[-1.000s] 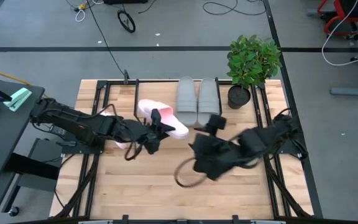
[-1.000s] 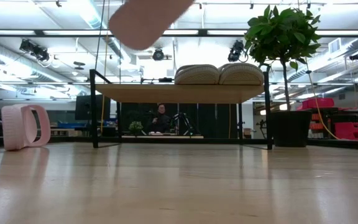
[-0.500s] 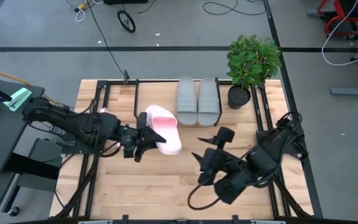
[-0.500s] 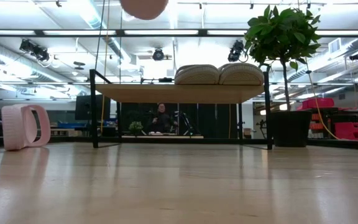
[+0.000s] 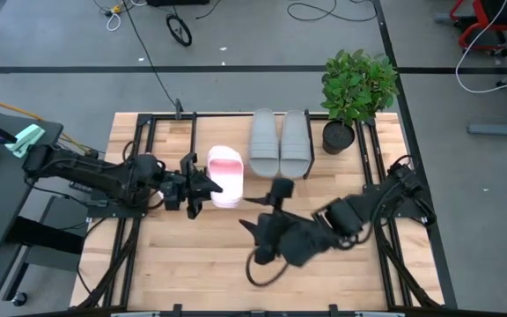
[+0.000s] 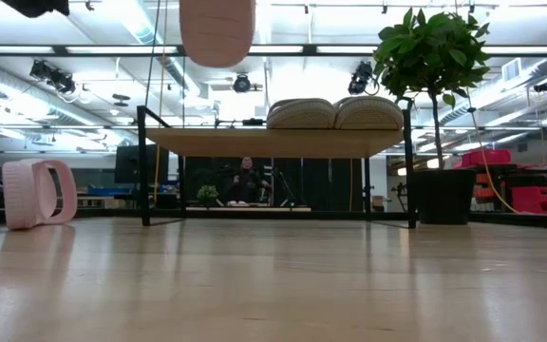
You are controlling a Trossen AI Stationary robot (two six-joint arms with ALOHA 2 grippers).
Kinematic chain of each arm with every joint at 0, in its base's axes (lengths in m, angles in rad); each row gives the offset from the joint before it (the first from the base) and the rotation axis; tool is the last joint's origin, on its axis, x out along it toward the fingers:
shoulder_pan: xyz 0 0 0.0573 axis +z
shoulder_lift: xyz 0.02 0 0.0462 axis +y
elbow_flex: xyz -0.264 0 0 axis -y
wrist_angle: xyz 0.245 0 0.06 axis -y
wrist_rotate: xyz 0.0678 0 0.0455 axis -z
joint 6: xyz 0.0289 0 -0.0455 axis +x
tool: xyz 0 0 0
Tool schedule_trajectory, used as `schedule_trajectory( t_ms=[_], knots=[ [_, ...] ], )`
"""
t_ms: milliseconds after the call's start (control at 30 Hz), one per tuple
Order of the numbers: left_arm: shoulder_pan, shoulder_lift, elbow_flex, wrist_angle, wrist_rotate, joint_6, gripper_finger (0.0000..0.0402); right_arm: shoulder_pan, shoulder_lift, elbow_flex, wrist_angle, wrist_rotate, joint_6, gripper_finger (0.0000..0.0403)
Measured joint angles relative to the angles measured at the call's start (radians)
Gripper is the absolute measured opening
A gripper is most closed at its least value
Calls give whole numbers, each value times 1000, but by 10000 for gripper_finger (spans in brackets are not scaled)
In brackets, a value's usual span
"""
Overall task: Pick and place slides into the shelf
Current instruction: Put the right pink slide onto the shelf
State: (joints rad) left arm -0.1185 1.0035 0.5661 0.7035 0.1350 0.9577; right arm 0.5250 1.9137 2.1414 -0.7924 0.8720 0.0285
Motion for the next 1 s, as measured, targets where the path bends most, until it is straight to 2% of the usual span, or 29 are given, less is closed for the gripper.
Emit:
schedule_trajectory(
  t_ms=[167,333,633,800,1000],
  knots=[
    [37,5,-2,-35,2,-9,80,-84,0,0,45,-116,-96,249],
    [81,4,-2,-69,17,-12,80,-121,0,0,30,-114,-189,248],
    [207,5,-2,-81,203,-39,79,-140,23,3,-1,-128,-293,248],
    [247,5,-2,-76,242,-49,79,-168,66,4,-47,-122,-329,248],
    [279,5,-1,-72,276,-55,79,-185,85,4,-25,-80,-395,248]
  ],
)
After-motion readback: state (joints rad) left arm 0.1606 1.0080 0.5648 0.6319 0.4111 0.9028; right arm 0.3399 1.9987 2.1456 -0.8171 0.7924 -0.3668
